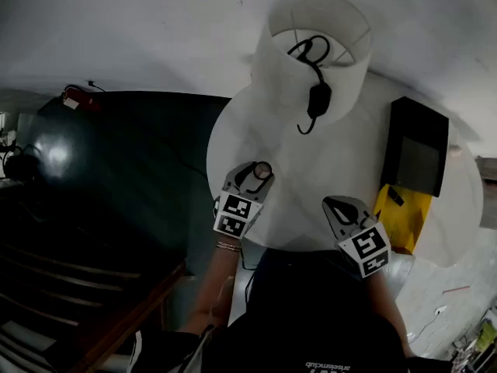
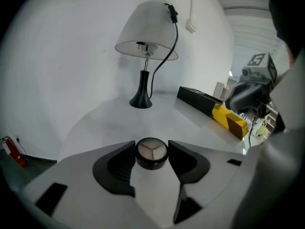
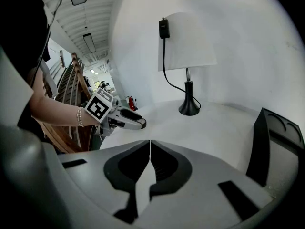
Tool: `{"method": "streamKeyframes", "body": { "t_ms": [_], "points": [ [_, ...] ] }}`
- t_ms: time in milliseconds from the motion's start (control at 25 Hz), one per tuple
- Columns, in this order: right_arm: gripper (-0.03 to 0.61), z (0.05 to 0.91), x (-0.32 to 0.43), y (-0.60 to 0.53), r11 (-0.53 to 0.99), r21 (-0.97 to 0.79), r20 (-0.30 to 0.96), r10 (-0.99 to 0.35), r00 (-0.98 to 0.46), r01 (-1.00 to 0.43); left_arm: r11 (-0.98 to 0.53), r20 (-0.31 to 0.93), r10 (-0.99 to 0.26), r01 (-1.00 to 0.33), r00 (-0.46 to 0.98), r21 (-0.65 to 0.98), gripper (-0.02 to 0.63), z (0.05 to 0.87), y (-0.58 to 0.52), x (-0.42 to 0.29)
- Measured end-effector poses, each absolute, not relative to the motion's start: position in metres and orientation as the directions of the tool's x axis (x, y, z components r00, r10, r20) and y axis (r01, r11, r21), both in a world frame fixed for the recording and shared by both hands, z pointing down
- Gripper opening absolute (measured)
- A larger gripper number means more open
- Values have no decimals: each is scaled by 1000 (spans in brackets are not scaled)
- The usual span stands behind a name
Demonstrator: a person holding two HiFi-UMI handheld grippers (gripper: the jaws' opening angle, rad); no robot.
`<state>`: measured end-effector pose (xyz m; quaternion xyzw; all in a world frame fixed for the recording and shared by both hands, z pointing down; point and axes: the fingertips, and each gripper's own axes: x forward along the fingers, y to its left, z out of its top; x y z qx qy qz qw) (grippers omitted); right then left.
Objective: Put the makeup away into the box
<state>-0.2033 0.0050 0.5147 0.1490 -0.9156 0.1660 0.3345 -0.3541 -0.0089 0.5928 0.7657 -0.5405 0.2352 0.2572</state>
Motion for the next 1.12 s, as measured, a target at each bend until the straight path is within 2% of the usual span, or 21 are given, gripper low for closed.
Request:
{"method": "streamKeyframes", "body": {
  "t_ms": [400,560,800,1120],
  "points": [
    [22,501,-193,3,897,-193,619,-203,-759,-397,-332,573,-735,-929,364,164,229,565,-5,-327],
    [23,495,-180,2,893,-172,605,-237,-760,-416,-401,584,-710,-908,393,124,229,554,-2,-302],
    [22,487,-151,1,884,-161,584,-273,-765,-439,-434,514,-727,-885,455,170,229,528,-5,-261],
    [22,476,-103,1,868,-151,559,-319,-765,-472,-489,489,-719,-859,494,149,229,506,-2,-205]
  ]
}}
